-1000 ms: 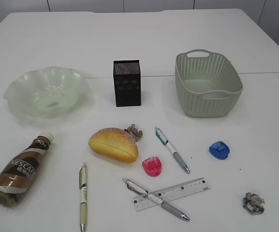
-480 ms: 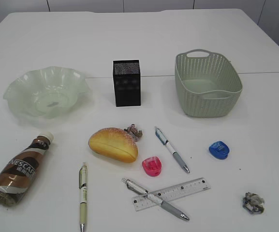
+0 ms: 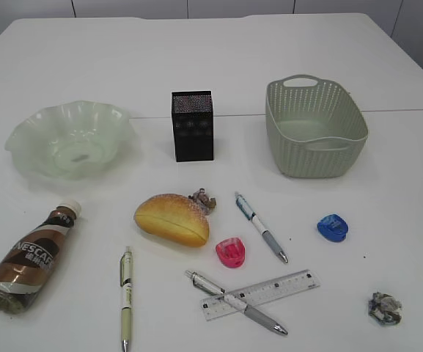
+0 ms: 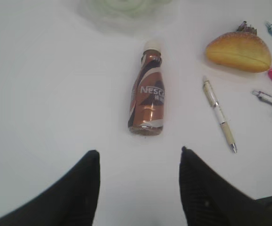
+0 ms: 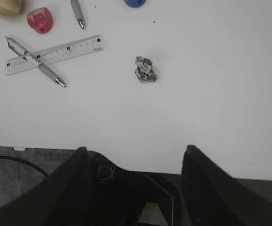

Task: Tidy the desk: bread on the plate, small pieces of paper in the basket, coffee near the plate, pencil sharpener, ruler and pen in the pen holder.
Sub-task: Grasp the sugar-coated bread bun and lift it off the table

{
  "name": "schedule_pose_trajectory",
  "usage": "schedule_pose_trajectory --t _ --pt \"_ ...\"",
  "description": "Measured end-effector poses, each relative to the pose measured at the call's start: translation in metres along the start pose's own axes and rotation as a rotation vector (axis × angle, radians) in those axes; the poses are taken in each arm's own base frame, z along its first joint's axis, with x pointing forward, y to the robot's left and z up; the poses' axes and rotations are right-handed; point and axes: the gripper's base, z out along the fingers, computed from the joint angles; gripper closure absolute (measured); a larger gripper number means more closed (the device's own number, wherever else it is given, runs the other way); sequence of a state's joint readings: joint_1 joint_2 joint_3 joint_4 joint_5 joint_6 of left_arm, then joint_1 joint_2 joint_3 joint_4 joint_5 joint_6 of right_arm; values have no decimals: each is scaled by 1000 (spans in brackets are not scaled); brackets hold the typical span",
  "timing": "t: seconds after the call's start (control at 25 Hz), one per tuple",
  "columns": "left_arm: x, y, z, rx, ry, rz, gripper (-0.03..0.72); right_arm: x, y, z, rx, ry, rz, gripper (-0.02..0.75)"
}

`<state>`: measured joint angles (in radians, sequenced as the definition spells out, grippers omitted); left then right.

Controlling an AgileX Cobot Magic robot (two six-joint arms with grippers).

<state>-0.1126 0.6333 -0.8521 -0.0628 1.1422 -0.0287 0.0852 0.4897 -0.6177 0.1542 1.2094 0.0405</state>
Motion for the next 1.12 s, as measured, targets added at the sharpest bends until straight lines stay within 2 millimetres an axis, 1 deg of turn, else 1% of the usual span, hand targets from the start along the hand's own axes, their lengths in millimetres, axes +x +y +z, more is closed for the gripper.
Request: schedule_pose_trajectory --t 0.16,0.28,0.36,0.48,0.56,0.64,0.68,0.76,0.8,0.92,1.04,1.12 --pt "-48 -8 7 51 79 -20 277 -25 1 12 9 107 22 286" --pt "-81 -17 20 84 148 7 275 -44 1 24 17 193 36 286" --pt "-102 -25 34 105 181 36 274 -53 1 32 21 233 44 287" --pt "-130 -43 67 122 242 113 268 -64 0 43 27 292 52 286" --pt "-144 -56 87 121 271 183 267 -70 0 49 30 320 54 287" --pt "-153 -68 114 117 316 243 267 -74 -1 55 31 350 52 286" --pt "-157 -73 124 117 329 273 265 -76 -1 58 32 362 49 286" --pt "-161 -80 150 117 375 318 264 -77 -1 60 33 374 51 286" --pt "-163 -82 160 118 388 342 264 -78 -1 61 33 375 49 286" --pt "-163 -86 195 128 431 450 263 -78 -1 61 32 377 50 286" --pt "-162 -88 225 144 436 601 263 -78 -1 61 27 377 53 287" --pt "-160 -91 241 173 415 731 263 -78 0 61 18 377 58 287"
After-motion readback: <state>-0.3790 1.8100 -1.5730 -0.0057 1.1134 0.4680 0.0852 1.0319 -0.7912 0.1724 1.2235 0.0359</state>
